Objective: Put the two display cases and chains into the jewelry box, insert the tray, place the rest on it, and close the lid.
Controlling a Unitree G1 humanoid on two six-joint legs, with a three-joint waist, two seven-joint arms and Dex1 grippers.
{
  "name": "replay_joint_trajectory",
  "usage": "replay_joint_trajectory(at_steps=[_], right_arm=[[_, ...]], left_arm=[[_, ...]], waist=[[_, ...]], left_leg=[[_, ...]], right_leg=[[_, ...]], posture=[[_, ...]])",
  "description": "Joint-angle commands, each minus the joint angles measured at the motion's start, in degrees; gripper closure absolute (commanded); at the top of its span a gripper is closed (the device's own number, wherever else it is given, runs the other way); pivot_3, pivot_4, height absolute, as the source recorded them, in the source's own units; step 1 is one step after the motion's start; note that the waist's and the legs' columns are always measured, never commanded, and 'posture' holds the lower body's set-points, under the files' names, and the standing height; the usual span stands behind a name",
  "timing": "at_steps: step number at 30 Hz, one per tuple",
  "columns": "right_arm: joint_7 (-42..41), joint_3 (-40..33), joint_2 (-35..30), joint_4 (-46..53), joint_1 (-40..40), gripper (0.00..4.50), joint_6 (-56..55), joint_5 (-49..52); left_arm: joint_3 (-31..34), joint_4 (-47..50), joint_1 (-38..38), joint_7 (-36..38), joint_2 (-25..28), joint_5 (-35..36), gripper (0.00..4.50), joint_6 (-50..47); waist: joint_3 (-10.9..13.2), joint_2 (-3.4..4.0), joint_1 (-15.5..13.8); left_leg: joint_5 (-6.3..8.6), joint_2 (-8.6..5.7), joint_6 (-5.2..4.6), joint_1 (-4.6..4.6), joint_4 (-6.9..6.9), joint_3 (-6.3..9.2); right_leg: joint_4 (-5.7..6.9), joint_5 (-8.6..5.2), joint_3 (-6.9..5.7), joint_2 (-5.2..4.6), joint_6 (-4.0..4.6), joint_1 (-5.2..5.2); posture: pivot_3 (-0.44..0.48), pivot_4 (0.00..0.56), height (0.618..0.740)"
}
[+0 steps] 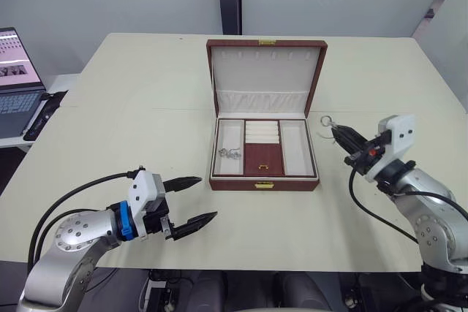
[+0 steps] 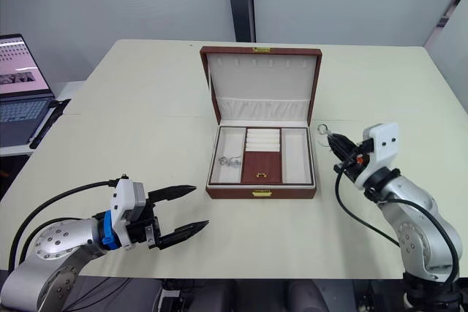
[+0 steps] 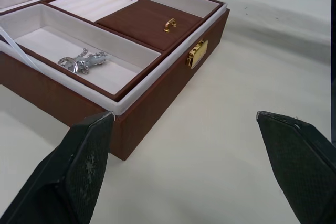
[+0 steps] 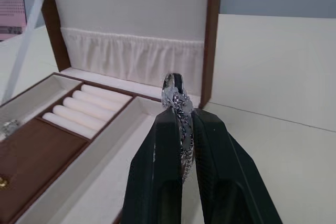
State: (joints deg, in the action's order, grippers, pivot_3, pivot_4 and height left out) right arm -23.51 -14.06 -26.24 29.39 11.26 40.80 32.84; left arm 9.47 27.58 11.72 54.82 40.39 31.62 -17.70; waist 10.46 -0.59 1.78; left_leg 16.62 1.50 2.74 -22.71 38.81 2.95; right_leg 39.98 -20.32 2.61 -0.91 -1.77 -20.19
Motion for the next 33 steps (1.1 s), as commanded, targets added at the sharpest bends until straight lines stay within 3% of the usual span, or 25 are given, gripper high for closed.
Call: replay_joint_trajectory(at_steps=[1,9,21,33], right_arm=[[0.2,2.1,-0.4,3.3,5.0,4.39,2.6,3.1],[-1.6,5.1,-1.1,2.2,8.3,4.39,4.8,5.1],[-5.2,10.7,-0.9,-2.8,3.6,4.39,0.7,0.8],[-4.9,9.7,-0.1,-4.1,2.9,4.39,-0.3,0.5]], left_arm=[[1.8,4.0,2.3,-2.1,-1.0,1.5,0.0,-0.3],[2.8,7.8,4.8,-5.7,-1.9,2.0,0.0,-1.9],[3.1,7.0,8.3,-5.8,-2.8,1.3,0.0,0.8],[2.3,6.3,9.6,-5.3,-3.3,0.4,0.0,3.1]], waist=[[0.0,0.0,0.1],[0.0,0.0,-0.1],[0.0,0.0,0.0],[0.0,0.0,0.0]], left_leg=[[0.0,0.01,0.0,0.0,0.0,-0.01],[0.0,-0.01,0.0,-0.05,0.01,0.06],[0.0,0.0,0.0,-0.02,0.0,0.01],[0.0,0.01,0.0,-0.02,0.0,0.02]], right_leg=[[0.0,0.0,0.01,0.0,0.0,-0.01],[-0.01,0.0,0.0,-0.02,0.0,-0.02],[-0.01,0.0,-0.02,-0.01,0.0,-0.02],[-0.01,0.0,-0.01,0.01,0.0,-0.02]], posture=[[0.0,0.15,0.74],[0.0,0.15,0.74],[0.0,0.15,0.74],[0.0,0.15,0.74]])
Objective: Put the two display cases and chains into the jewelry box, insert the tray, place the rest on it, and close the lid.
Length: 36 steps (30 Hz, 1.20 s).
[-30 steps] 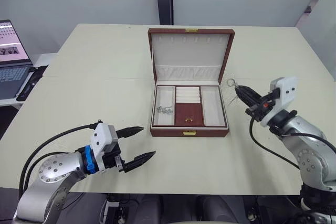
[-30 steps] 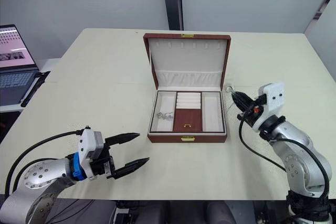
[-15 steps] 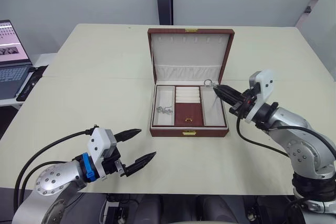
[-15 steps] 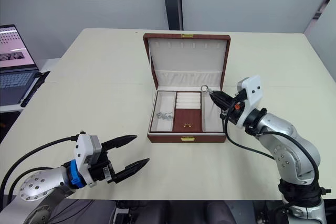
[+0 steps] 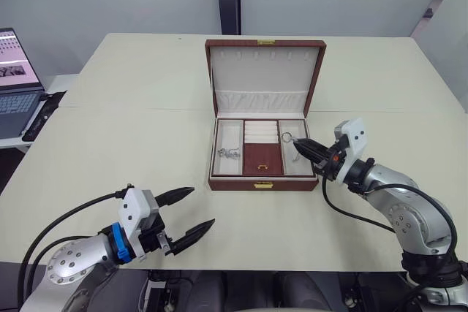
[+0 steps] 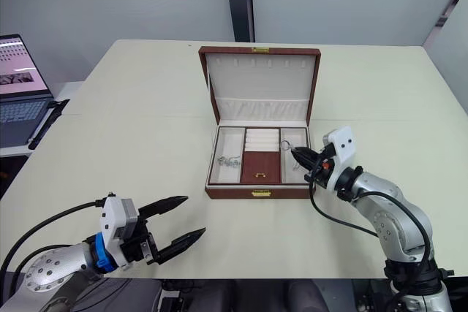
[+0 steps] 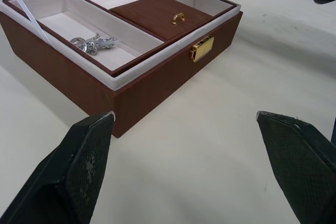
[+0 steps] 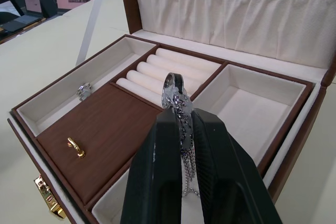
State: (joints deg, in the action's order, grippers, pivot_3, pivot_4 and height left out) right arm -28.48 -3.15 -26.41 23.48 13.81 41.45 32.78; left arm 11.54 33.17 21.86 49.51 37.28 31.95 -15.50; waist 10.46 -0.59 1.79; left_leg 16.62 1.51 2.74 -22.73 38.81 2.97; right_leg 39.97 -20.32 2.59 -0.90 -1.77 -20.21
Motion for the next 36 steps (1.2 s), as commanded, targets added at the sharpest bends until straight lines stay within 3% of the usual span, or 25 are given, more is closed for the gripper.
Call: replay_joint_trajectory(at_steps=[1,6,8,16,20,28,36], right_arm=[[0.0,-1.2,0.1,1.7,0.1,4.39,-1.1,0.3],[0.1,-2.1,0.0,2.0,-0.2,4.39,-1.3,0.7],[0.0,-2.7,-0.1,2.0,-0.3,3.67,-1.4,1.1],[-1.0,-4.4,-0.6,1.8,-0.2,1.51,-1.5,1.5],[-2.8,-5.1,-1.8,1.8,-0.5,0.11,-1.7,2.1],[-15.2,-10.0,-11.5,-5.0,-2.0,0.05,-6.0,2.9],[-29.2,-13.2,-24.6,-22.7,-7.6,0.05,-17.9,-4.6]], left_arm=[[0.1,0.8,-0.7,-0.1,-0.2,0.1,0.0,0.8],[0.1,0.8,-2.2,-0.3,0.0,0.4,0.0,-0.4],[0.3,0.9,-2.8,-0.5,0.3,0.9,0.0,-1.5],[1.1,1.5,-4.4,-1.3,0.8,2.6,0.0,-5.2],[1.3,2.7,-5.5,-2.5,1.1,4.0,0.0,-7.7],[7.4,1.9,-9.0,-4.6,4.4,10.8,0.0,-15.3],[18.3,-10.2,-11.8,-4.1,9.1,10.0,0.0,-17.0]], waist=[[0.0,0.0,0.0],[0.0,0.0,0.0],[0.0,0.0,0.0],[0.0,0.0,0.0],[0.0,0.0,0.0],[0.0,-0.03,-0.1],[0.0,-0.04,-0.1]], left_leg=[[0.0,0.0,0.0,0.0,0.0,-0.01],[0.0,0.01,0.0,0.0,0.0,0.01],[0.0,0.0,0.0,0.0,0.0,0.0],[0.0,0.01,0.0,0.0,0.0,0.0],[0.0,0.01,0.0,0.0,0.0,0.01],[0.0,-0.02,0.0,0.0,0.01,0.01],[0.01,-0.01,-0.01,0.03,0.0,-0.07]], right_leg=[[0.0,0.0,0.0,0.0,0.0,0.0],[0.0,0.0,-0.01,0.0,0.0,0.0],[0.0,0.0,-0.01,0.0,0.0,0.0],[0.0,0.0,-0.01,0.0,0.0,0.0],[0.0,0.0,-0.01,0.01,0.0,0.0],[-0.01,0.0,-0.05,0.0,0.0,0.01],[-0.03,0.0,-0.07,0.01,0.0,0.01]], posture=[[0.0,0.15,0.74],[0.0,0.15,0.74],[0.0,0.15,0.74],[0.0,0.15,0.74],[0.0,0.15,0.74],[0.0,0.15,0.74],[0.0,0.15,0.74]])
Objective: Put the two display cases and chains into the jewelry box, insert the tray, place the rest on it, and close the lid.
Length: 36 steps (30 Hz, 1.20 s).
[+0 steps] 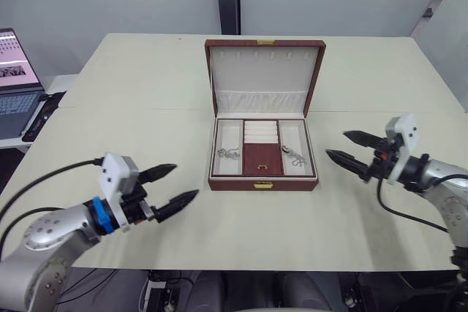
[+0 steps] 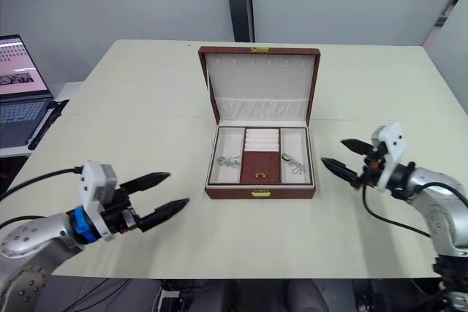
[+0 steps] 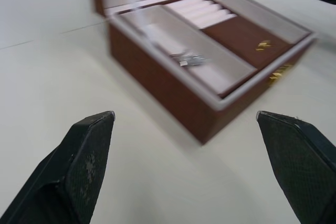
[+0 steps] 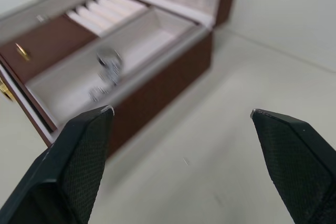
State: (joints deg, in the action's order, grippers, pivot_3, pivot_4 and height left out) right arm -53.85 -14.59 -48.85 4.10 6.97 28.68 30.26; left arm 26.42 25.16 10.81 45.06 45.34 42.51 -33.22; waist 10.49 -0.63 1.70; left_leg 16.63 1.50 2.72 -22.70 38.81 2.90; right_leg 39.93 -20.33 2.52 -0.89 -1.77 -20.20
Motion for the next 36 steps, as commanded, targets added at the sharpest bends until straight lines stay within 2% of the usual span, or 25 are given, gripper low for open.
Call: replay_joint_trajectory(at_steps=[1,6,12,25,31,34,36], right_arm=[[-4.6,-2.0,-2.9,-5.5,-1.2,0.05,-6.7,-3.0],[-5.8,-3.1,-3.9,-11.8,-1.3,0.05,-11.5,-5.5],[-6.1,-3.5,-4.0,-14.2,-1.1,0.05,-13.1,-6.9],[-5.2,-3.6,-3.1,-13.7,-0.7,0.05,-13.0,-6.6],[-1.9,-2.4,0.4,-9.9,1.6,0.05,-10.8,-5.3],[0.3,-0.4,3.1,-7.2,3.6,0.66,-8.9,-5.5],[0.9,0.2,4.0,-6.2,4.1,1.39,-7.6,-5.4]], left_arm=[[4.4,-4.2,-0.7,0.9,1.5,-1.2,0.0,1.3],[7.5,-11.9,-1.1,3.4,3.5,-3.9,0.0,3.8],[9.2,-19.2,-2.6,6.0,5.7,-6.4,0.0,6.3],[8.7,-21.0,-3.5,7.9,5.5,-8.1,0.0,7.3],[4.7,-20.1,-6.4,6.2,2.8,-9.8,0.0,9.1],[0.7,-18.7,-9.7,4.7,0.6,-9.9,0.62,8.1],[-1.0,-18.2,-11.0,4.1,-0.3,-10.3,1.26,7.7]], waist=[[0.0,0.0,0.0],[0.0,0.01,0.3],[0.0,0.01,0.1],[0.0,0.01,0.1],[0.0,0.02,0.2],[0.0,0.02,0.1],[0.0,0.01,0.1]], left_leg=[[0.0,-0.01,0.0,0.02,0.0,-0.03],[0.0,0.06,0.0,0.09,-0.01,-0.07],[0.0,0.04,0.01,0.06,-0.01,-0.07],[0.0,0.04,0.01,0.06,-0.01,-0.05],[-0.01,0.04,0.01,0.07,-0.01,-0.06],[-0.01,0.04,0.02,0.06,0.0,-0.06],[-0.01,0.04,0.02,0.02,0.01,-0.02]], right_leg=[[0.0,0.0,0.01,-0.01,0.0,0.01],[0.04,0.0,0.05,0.03,0.0,0.01],[0.03,0.0,0.03,0.0,0.0,0.01],[0.04,0.0,0.04,-0.03,0.0,0.01],[0.05,0.0,0.04,-0.04,0.0,0.02],[0.06,0.0,0.03,-0.03,0.0,0.01],[0.06,0.0,0.02,-0.03,0.0,0.0]], posture=[[0.0,0.15,0.74],[0.0,0.15,0.74],[0.0,0.15,0.74],[0.0,0.15,0.74],[0.0,0.15,0.74],[0.0,0.15,0.74],[0.0,0.15,0.74]])
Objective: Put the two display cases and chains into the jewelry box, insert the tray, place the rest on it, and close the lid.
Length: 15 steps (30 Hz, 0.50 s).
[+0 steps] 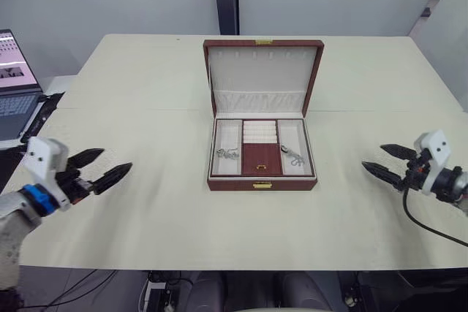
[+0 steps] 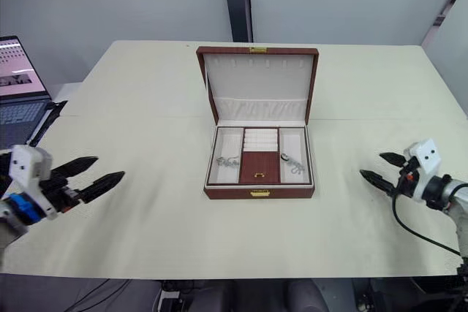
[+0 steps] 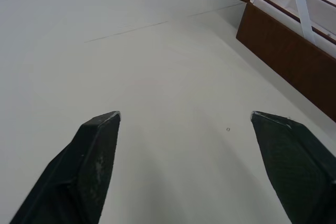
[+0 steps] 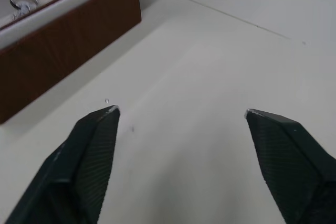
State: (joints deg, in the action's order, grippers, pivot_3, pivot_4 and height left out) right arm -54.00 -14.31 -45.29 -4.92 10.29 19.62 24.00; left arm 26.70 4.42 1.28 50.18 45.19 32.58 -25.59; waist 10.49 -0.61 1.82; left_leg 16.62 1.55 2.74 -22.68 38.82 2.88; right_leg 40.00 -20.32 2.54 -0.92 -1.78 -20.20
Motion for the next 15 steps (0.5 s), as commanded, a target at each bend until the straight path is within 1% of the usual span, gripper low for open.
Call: replay_joint_trajectory(at_steps=[1,2,5,9,10,11,15], right_arm=[[1.5,0.6,1.2,3.4,1.3,1.73,2.1,0.8],[1.8,1.2,1.8,3.8,1.6,2.09,2.5,0.7],[3.4,4.3,4.4,3.7,3.5,2.95,2.6,-0.9],[4.6,6.8,6.7,3.6,5.2,3.98,2.7,-1.8],[4.9,7.4,7.2,3.7,5.5,4.24,2.8,-2.0],[5.0,7.8,7.6,3.8,5.7,4.49,2.8,-2.2],[5.4,10.4,9.9,3.7,7.0,4.49,2.3,-3.3]], left_arm=[[-2.9,3.0,-2.3,-1.3,-0.8,-0.6,1.59,-0.2],[-4.1,3.2,-2.9,-1.5,-1.2,-0.7,1.94,-0.4],[-11.3,2.2,-7.5,-2.7,-4.5,-3.0,2.97,-0.5],[-16.8,1.3,-11.6,-3.3,-8.1,-4.5,4.25,-0.6],[-18.1,0.8,-12.6,-3.5,-9.1,-4.9,4.5,-0.5],[-18.8,0.3,-13.2,-3.6,-9.6,-5.2,4.5,-0.4],[-21.9,-3.5,-16.5,-4.2,-12.4,-7.6,4.5,1.0]], waist=[[0.0,-0.01,0.0],[0.0,-0.01,0.0],[0.0,0.01,-0.1],[0.0,-0.01,-0.1],[0.0,0.0,-0.1],[0.0,-0.01,-0.1],[0.0,-0.01,0.0]], left_leg=[[0.0,0.0,0.0,-0.04,0.0,0.04],[0.0,0.0,0.0,-0.06,0.0,0.05],[0.0,-0.05,0.0,-0.03,0.04,0.03],[0.0,-0.07,0.0,-0.08,0.1,-0.01],[0.0,-0.06,0.0,-0.11,0.1,-0.01],[0.0,-0.06,0.0,-0.11,0.09,0.0],[-0.01,-0.05,0.0,-0.08,0.1,-0.01]], right_leg=[[-0.01,0.0,0.01,0.0,0.0,-0.01],[-0.02,0.0,0.01,0.0,0.0,-0.02],[0.0,0.0,-0.02,-0.03,0.0,0.0],[0.02,0.01,-0.03,-0.04,-0.01,-0.04],[0.01,0.01,-0.03,-0.03,-0.01,-0.07],[0.01,0.01,-0.05,-0.03,-0.01,-0.08],[0.03,0.01,-0.04,-0.02,-0.01,-0.06]], posture=[[0.0,0.15,0.74],[0.0,0.15,0.74],[0.0,0.15,0.74],[0.0,0.15,0.74],[0.0,0.15,0.74],[0.0,0.15,0.74],[0.0,0.15,0.74]])
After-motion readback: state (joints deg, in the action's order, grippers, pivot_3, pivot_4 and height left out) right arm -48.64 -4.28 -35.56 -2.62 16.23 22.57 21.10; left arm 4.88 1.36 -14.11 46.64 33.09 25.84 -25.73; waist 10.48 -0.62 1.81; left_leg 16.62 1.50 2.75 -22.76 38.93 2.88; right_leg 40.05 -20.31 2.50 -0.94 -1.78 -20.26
